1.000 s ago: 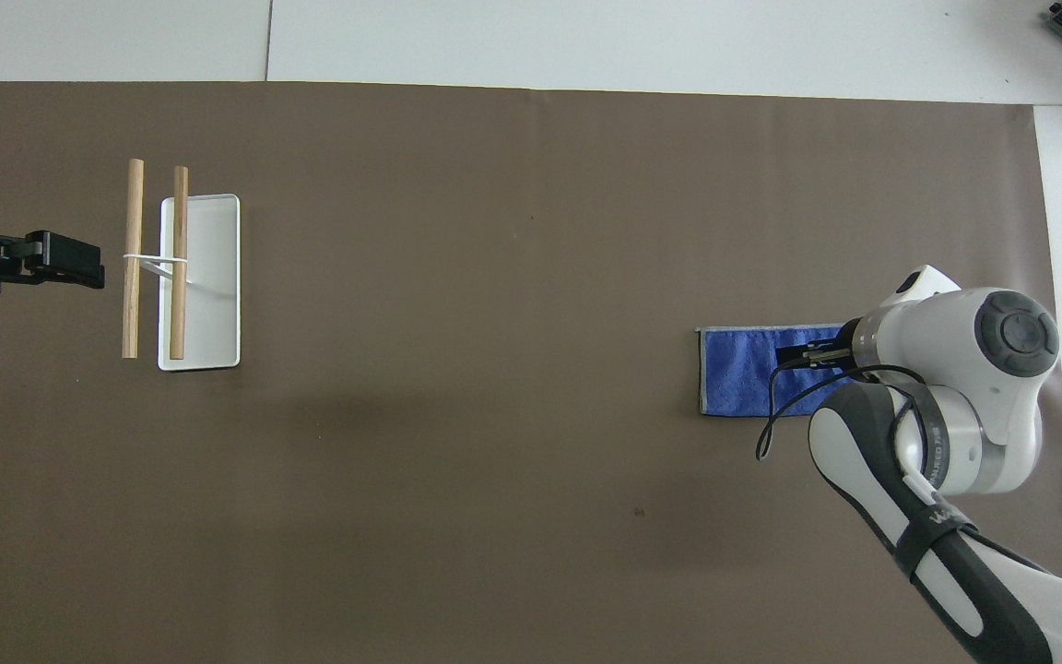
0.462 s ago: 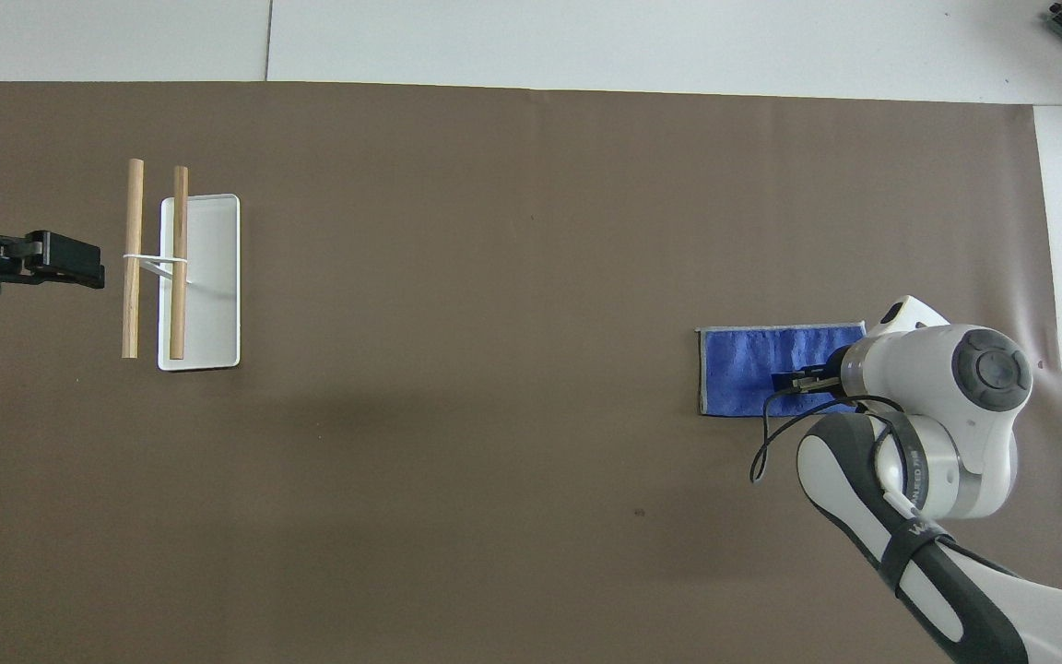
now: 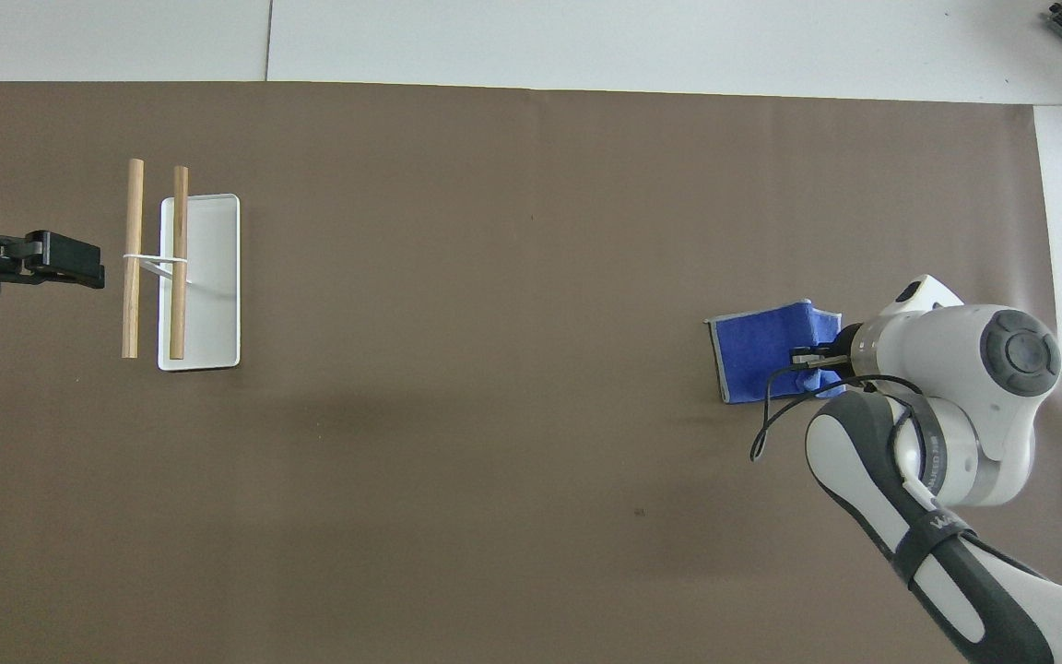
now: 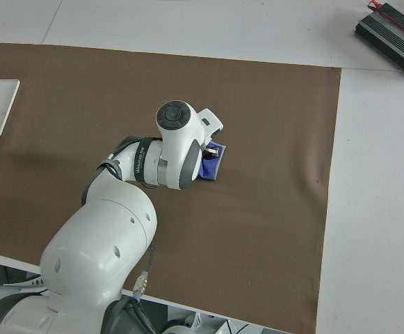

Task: Right arm passes towel to left arm to hang
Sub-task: 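Lift the blue towel with the right gripper toward the wooden rack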

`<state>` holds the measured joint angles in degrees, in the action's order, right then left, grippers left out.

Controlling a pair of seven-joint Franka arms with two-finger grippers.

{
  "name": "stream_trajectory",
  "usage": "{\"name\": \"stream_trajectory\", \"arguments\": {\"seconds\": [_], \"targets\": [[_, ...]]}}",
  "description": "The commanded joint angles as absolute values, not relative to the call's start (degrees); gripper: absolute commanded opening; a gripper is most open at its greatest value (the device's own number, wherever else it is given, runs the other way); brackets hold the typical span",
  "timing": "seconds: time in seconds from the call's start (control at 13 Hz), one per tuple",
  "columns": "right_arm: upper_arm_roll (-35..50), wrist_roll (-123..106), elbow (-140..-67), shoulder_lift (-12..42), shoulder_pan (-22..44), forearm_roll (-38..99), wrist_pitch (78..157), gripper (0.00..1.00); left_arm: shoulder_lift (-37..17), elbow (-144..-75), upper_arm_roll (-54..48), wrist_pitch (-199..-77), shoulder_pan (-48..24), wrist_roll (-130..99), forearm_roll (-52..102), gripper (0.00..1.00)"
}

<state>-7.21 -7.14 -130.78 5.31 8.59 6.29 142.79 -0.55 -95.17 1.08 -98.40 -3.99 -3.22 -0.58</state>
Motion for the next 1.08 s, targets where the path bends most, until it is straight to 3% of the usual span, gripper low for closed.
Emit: {"name": "stream_trajectory", "arguments": {"seconds": [0.0,0.62,1.0], "targets": [[-5.02,-6.68,-126.05,4.22,8.26,12.02,138.88,0.0,1.14,-97.03,0.88,-98.7,-3.69,-3.6,-1.41,1.0],[1.84,-5.89,-110.23,10.01,8.35,37.48,138.25,0.0,1.14,-97.03,0.88,-98.7,-3.69,-3.6,-1.41,1.0],[2.37,3.41,-107.05,10.89,15.53,60.68,144.9,0.0,1.14,-97.03,0.88,-98.7,-3.69,-3.6,-1.41,1.0]]}}
